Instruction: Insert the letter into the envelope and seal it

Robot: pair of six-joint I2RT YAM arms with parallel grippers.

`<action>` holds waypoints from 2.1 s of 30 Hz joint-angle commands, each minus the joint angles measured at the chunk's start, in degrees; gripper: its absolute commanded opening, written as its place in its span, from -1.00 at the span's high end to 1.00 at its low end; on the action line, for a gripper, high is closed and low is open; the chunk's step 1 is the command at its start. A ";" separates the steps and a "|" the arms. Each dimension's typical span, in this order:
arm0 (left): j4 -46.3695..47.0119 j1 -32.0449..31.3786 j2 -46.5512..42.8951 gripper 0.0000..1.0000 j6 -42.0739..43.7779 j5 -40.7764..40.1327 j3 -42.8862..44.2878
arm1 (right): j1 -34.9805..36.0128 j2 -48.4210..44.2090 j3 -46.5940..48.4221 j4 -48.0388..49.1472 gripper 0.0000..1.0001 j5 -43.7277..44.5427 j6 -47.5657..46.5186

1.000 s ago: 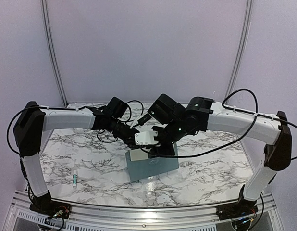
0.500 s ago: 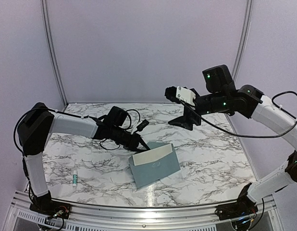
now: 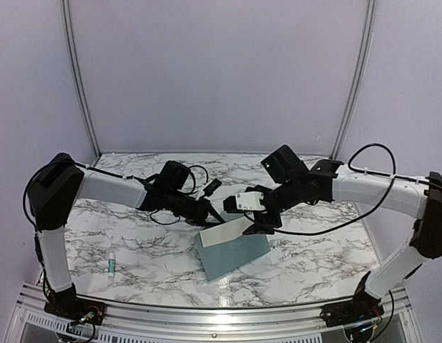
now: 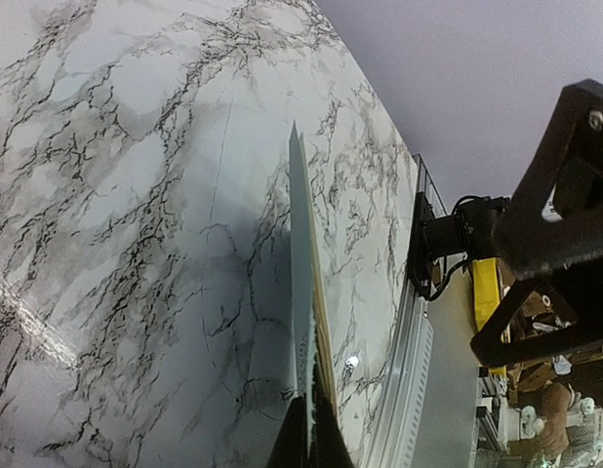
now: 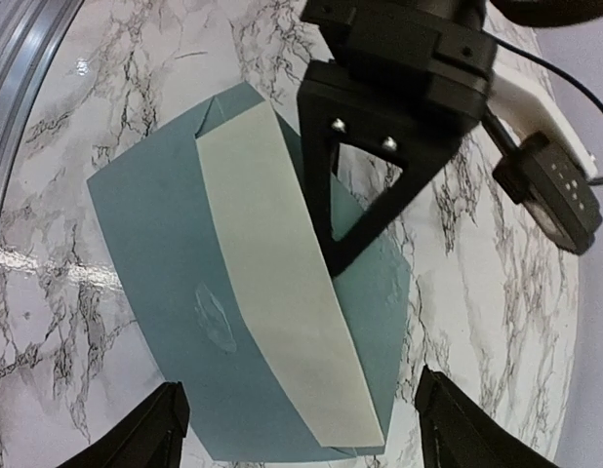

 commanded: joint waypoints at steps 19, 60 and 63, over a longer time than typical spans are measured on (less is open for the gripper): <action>1.99 -0.17 0.33 1.00 -2.27 6.36 2.17 | 6.78 5.98 -1.32 7.44 -0.49 9.12 -3.08; 2.26 1.85 1.66 1.00 -4.15 5.57 2.35 | 16.56 11.52 -1.52 7.02 -0.45 18.45 -2.18; 2.26 2.02 1.68 1.00 -4.15 5.64 2.28 | 17.35 12.47 -1.61 6.64 -0.45 18.48 -2.02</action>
